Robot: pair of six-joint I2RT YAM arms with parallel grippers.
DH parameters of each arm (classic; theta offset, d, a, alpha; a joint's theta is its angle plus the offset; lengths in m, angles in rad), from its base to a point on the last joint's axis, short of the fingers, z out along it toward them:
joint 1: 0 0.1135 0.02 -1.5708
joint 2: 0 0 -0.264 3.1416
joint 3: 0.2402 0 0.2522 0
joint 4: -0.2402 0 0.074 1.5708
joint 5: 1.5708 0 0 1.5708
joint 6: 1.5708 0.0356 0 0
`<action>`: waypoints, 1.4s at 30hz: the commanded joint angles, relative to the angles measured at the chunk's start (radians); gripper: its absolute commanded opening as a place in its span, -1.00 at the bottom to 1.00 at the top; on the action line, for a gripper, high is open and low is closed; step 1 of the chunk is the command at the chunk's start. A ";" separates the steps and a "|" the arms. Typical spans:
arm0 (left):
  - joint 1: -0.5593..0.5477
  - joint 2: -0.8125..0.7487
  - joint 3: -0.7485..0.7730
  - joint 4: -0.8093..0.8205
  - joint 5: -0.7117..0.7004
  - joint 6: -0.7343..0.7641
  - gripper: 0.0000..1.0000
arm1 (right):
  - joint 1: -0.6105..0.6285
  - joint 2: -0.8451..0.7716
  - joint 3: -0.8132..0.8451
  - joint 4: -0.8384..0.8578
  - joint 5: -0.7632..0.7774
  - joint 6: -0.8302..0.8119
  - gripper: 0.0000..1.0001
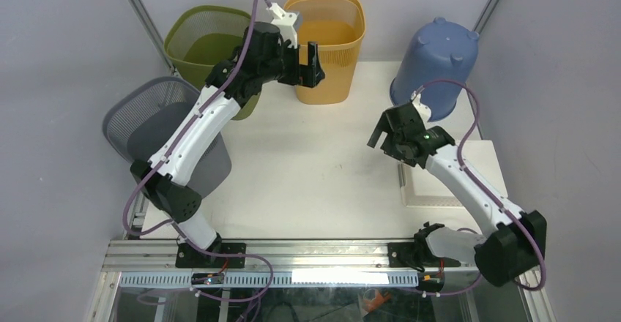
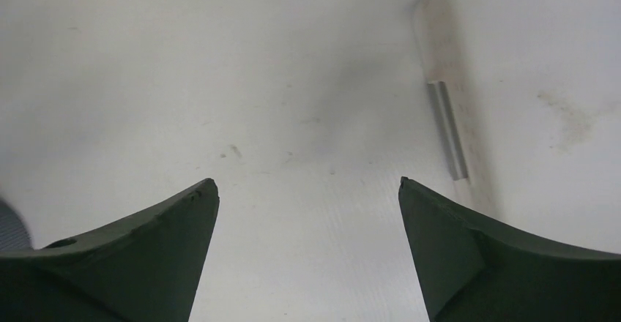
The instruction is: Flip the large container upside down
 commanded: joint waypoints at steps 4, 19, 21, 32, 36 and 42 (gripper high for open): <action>0.022 0.126 0.288 0.047 -0.162 0.098 0.98 | 0.005 -0.150 0.036 0.186 -0.123 -0.103 0.96; 0.023 -0.136 -0.026 0.024 -0.113 -0.079 0.98 | -0.013 0.516 1.016 0.024 0.029 -0.238 0.99; 0.023 -0.197 -0.104 0.045 -0.102 -0.093 0.98 | -0.038 0.606 1.136 0.019 0.015 -0.208 0.99; 0.025 -0.399 -0.333 0.048 -0.168 -0.101 0.98 | -0.122 0.895 1.429 0.023 -0.032 -0.109 0.89; 0.024 -0.403 -0.353 0.036 -0.177 -0.096 0.97 | -0.129 0.879 1.398 0.045 -0.053 -0.113 0.50; 0.024 -0.394 -0.361 0.037 -0.182 -0.091 0.98 | -0.129 0.809 1.303 0.055 -0.091 -0.122 -0.14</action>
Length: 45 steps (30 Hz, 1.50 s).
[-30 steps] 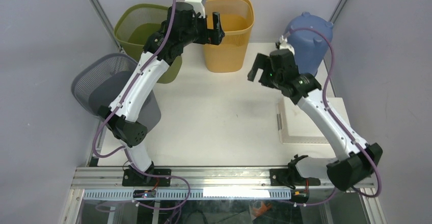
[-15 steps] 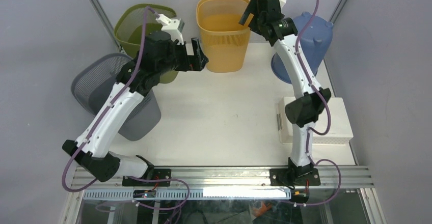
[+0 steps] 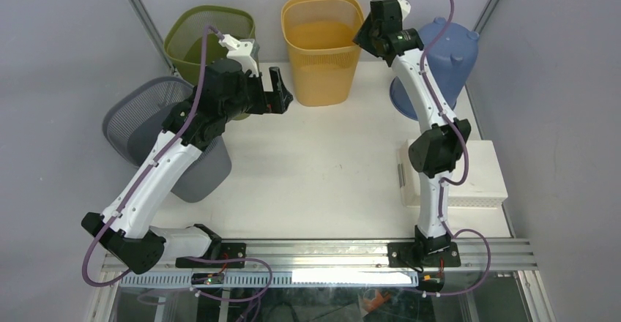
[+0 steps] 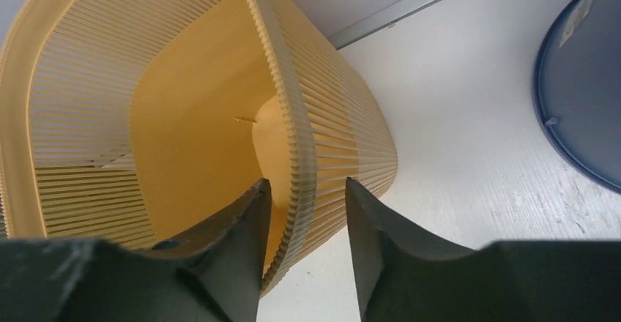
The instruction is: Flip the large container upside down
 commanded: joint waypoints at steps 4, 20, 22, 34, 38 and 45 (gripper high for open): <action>0.004 -0.011 0.008 0.025 -0.013 -0.008 0.98 | -0.002 -0.210 -0.216 0.063 -0.040 -0.007 -0.58; 0.005 -0.109 0.167 0.043 0.253 -0.053 0.98 | 0.004 -0.747 -1.010 0.187 -0.138 -0.096 -1.00; 0.004 -0.119 0.160 0.052 0.252 -0.061 0.98 | 0.004 -0.866 -1.189 0.291 -0.184 -0.090 -1.00; 0.005 -0.094 0.066 0.090 0.249 -0.103 0.98 | 0.008 -1.013 -1.646 0.518 -0.316 0.053 0.06; 0.005 -0.093 0.028 0.096 0.245 -0.116 0.98 | 0.008 -0.980 -1.629 0.479 -0.297 0.036 0.29; 0.005 -0.073 0.000 0.081 0.191 -0.129 0.98 | 0.009 -1.056 -1.580 0.301 -0.253 -0.007 0.38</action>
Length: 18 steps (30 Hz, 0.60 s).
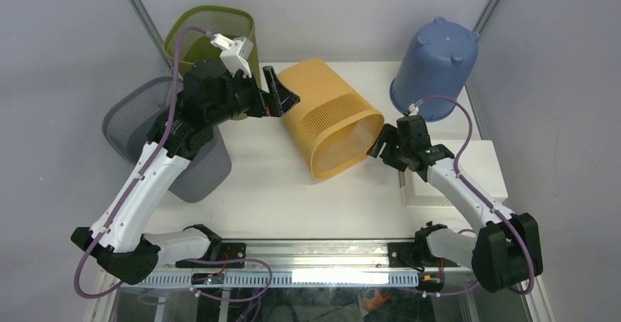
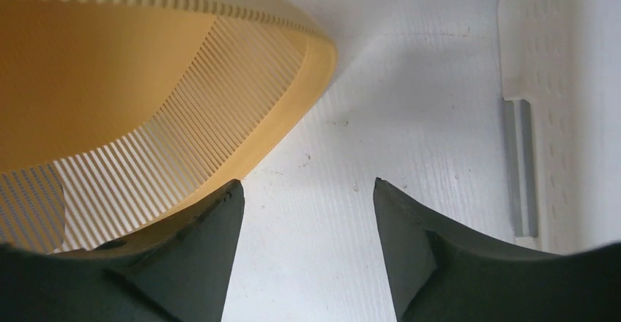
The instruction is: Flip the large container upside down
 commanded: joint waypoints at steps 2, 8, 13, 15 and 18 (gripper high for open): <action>0.008 0.029 -0.005 0.016 -0.047 -0.026 0.98 | 0.004 -0.124 0.073 -0.113 -0.001 -0.028 0.40; 0.012 0.096 -0.035 0.010 -0.019 -0.045 0.97 | 0.006 -0.337 0.055 -0.146 -0.124 0.043 0.85; 0.013 0.149 -0.042 0.039 -0.008 -0.040 0.98 | 0.008 -0.450 -0.007 0.109 -0.317 0.278 0.98; 0.012 0.173 -0.039 0.044 0.008 -0.036 0.98 | 0.019 -0.450 -0.045 0.273 -0.371 0.413 0.98; 0.013 0.187 -0.043 0.045 0.011 -0.037 0.98 | 0.098 -0.438 -0.042 0.381 -0.275 0.473 0.98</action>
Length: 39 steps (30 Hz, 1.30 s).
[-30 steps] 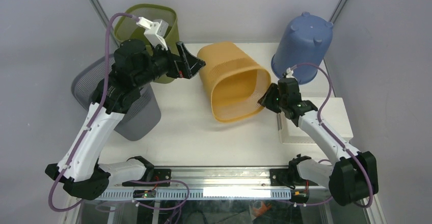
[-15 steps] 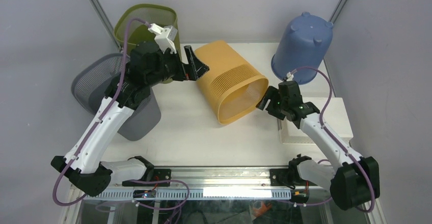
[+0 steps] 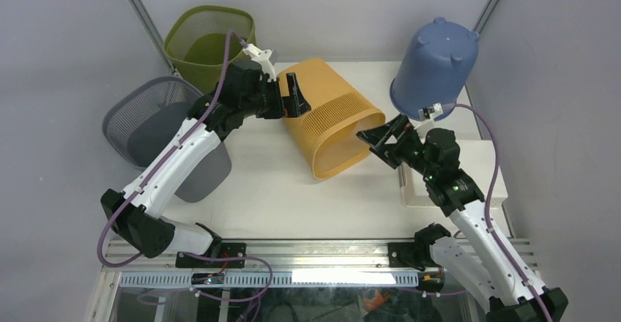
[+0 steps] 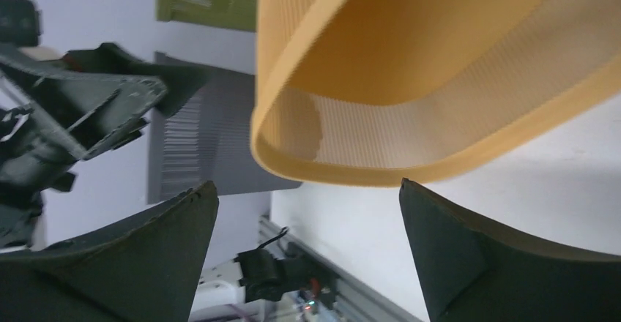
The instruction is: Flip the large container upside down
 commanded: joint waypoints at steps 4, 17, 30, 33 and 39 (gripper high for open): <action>0.009 -0.017 -0.008 0.049 0.012 -0.016 0.98 | 0.172 0.080 -0.021 0.442 0.115 0.257 0.98; 0.126 -0.073 0.051 -0.042 0.047 -0.007 0.98 | 0.299 0.396 -0.040 0.809 0.277 0.408 0.23; 0.141 -0.071 0.141 -0.109 0.086 0.022 0.98 | 0.243 0.443 0.035 0.571 -0.024 0.143 -1.00; 0.146 -0.074 0.146 -0.125 0.085 0.021 0.98 | 0.180 0.454 0.048 0.544 -0.301 0.004 -1.00; 0.155 -0.050 0.170 -0.188 0.057 0.010 0.98 | 0.049 0.552 0.112 0.421 -0.622 -0.189 -1.00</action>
